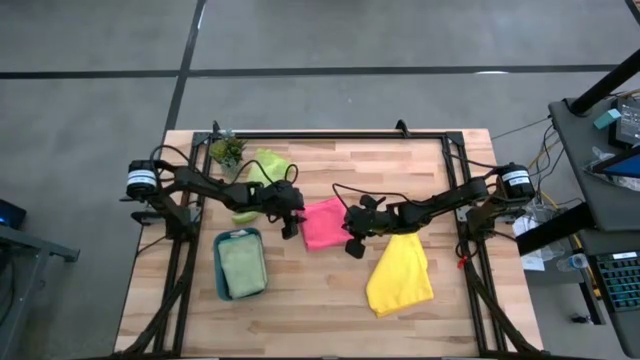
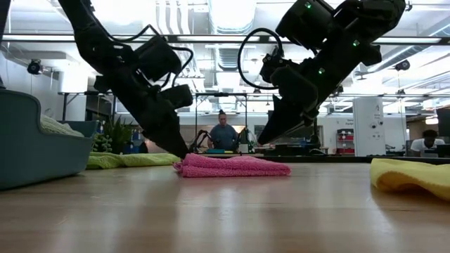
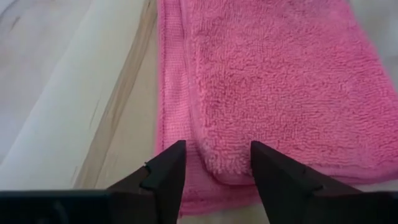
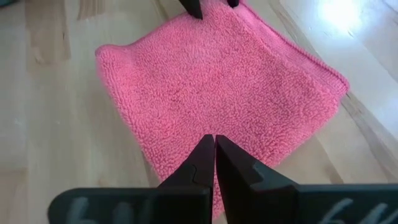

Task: Fold microfiber towels
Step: Fold the pink microfiber cloth

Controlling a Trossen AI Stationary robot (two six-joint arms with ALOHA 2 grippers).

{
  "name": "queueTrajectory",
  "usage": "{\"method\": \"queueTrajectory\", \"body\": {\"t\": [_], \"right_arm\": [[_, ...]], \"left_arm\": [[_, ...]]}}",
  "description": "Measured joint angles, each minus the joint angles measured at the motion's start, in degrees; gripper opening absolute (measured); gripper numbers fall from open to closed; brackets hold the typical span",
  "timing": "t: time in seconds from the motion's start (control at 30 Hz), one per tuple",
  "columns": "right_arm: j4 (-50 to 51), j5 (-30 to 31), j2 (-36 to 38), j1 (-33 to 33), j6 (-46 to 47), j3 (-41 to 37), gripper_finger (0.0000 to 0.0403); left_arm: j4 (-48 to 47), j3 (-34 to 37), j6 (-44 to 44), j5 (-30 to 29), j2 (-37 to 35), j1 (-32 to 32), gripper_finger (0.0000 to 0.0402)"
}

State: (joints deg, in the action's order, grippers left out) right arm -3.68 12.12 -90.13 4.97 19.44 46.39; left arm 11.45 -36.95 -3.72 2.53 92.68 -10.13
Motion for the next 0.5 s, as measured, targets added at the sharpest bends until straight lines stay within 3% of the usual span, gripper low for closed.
{"method": "queueTrajectory", "body": {"t": [0.23,0.5], "right_arm": [[-0.02,0.0,0.0,0.0,-0.09,-0.02,0.0009],[-0.02,0.0,0.0,0.0,-0.07,-0.02,0.0009]], "left_arm": [[0.0,-0.04,1.58,0.61,-0.3,0.11,0.0138],[-0.07,-0.04,3.08,2.23,-0.26,0.13,0.004]]}}
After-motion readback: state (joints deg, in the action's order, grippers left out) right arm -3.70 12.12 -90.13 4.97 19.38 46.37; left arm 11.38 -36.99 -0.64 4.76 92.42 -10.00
